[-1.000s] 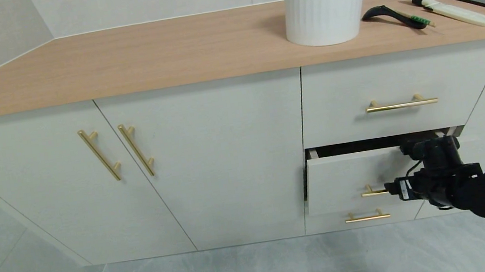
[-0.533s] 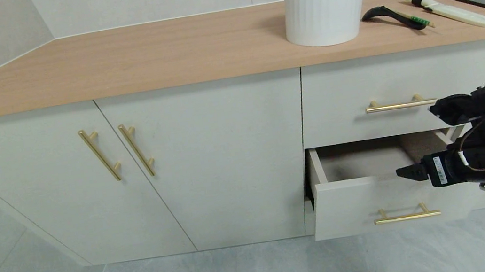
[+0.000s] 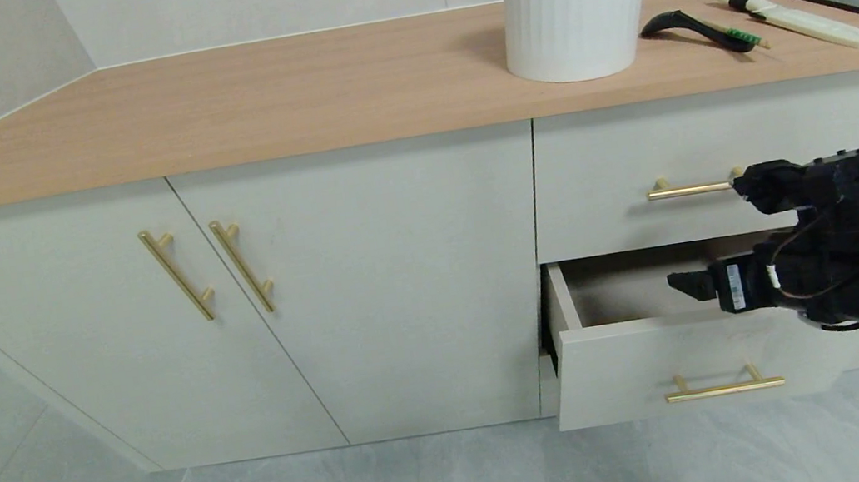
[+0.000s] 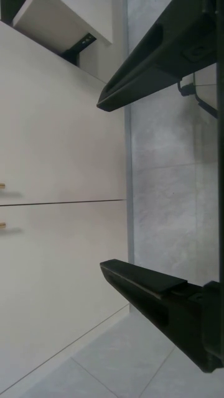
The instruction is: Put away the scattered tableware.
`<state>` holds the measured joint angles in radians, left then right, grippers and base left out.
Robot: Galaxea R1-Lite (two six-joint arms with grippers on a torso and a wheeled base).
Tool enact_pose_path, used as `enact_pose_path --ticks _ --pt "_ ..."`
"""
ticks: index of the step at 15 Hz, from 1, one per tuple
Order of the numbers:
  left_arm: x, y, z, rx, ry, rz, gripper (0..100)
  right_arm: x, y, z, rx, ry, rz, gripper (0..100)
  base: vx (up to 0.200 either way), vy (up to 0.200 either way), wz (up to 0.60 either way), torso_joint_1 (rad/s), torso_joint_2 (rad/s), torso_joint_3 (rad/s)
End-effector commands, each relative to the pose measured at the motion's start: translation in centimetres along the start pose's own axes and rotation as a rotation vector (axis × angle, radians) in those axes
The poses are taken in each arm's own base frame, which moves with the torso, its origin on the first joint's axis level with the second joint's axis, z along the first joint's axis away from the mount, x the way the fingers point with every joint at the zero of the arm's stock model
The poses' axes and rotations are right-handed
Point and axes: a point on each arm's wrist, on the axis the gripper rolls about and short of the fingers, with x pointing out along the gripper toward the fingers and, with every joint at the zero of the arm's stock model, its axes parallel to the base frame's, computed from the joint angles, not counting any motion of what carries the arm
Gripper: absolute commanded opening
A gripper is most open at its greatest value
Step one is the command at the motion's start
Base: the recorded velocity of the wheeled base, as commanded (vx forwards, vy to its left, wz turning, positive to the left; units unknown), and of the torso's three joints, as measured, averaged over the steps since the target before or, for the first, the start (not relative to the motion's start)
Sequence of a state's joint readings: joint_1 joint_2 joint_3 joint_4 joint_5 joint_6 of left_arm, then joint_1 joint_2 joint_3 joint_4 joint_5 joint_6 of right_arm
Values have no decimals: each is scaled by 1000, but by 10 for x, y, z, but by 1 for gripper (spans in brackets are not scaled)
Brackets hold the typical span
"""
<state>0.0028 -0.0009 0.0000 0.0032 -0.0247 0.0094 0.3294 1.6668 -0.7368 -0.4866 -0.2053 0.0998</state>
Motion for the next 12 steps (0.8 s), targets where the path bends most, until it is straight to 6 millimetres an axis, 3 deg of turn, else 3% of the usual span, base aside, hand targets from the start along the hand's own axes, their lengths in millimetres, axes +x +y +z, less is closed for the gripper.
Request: enact_pose_path --ticks 1,6,12 --pt "0 0 0 0 1 0 100 49 4 -44 -14 43 -83 100 0 0 0 0 0 0" --pt "0 0 0 0 1 0 100 53 4 -48 -21 58 -85 100 0 0 0 0 0 0" --pt "0 0 0 0 1 0 100 30 0 -34 -31 106 -85 100 0 0 0 0 0 0"
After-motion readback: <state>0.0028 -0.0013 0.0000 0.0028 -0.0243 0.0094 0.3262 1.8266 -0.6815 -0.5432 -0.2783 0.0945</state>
